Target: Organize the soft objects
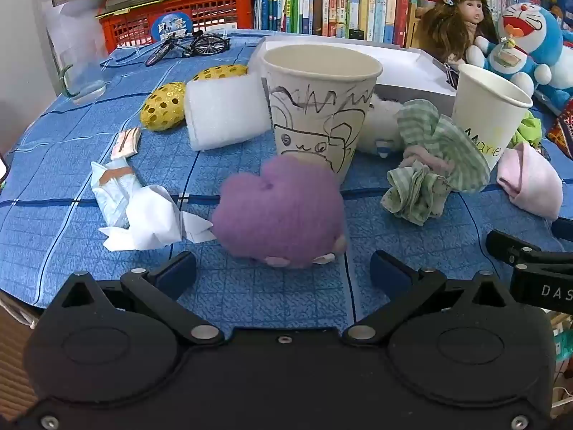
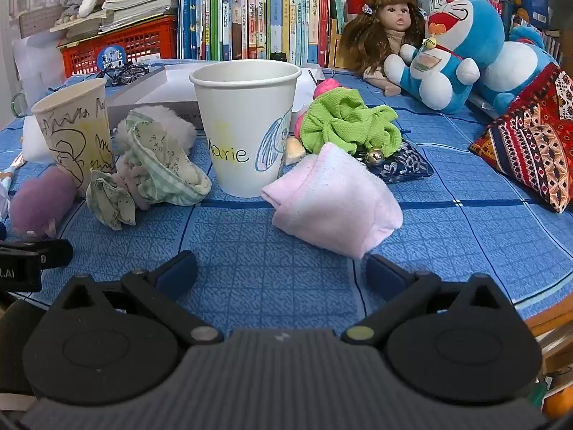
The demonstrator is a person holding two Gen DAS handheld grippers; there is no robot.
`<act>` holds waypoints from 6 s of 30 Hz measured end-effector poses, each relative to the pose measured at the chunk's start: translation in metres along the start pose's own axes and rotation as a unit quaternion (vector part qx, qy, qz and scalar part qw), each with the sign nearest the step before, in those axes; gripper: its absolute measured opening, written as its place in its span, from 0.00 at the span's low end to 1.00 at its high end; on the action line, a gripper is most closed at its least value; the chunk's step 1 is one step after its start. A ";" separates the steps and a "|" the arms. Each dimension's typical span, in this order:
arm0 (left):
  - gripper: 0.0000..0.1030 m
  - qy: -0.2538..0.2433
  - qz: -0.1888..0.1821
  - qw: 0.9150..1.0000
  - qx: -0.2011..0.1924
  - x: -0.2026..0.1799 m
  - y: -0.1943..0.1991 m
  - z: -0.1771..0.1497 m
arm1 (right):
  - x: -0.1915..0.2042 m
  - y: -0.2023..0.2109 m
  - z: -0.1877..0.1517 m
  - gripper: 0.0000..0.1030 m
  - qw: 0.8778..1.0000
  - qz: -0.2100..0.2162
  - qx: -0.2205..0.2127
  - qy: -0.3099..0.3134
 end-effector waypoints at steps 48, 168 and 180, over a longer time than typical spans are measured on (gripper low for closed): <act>1.00 -0.006 -0.004 1.000 -0.009 -0.004 0.001 -0.004 | 0.000 0.001 0.000 1.00 1.000 -0.005 -0.002 0.003; 0.54 -0.066 -0.126 0.976 -0.165 -0.008 0.111 0.087 | -0.045 0.073 0.070 0.27 0.985 0.011 -0.171 -0.024; 0.54 -0.041 -0.127 0.982 -0.131 -0.006 0.069 0.154 | -0.063 0.062 0.097 0.20 0.983 0.025 -0.176 -0.039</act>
Point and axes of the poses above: each gripper's, at about its wrist camera, not at the fingertips, and y roughly against the way its jaws point, x to its left, z to its top, the point moved 6 cm from there along -y, roughly the way its jaws point, and after that the axes turned 9 degrees about y, right-handed, at the moved point
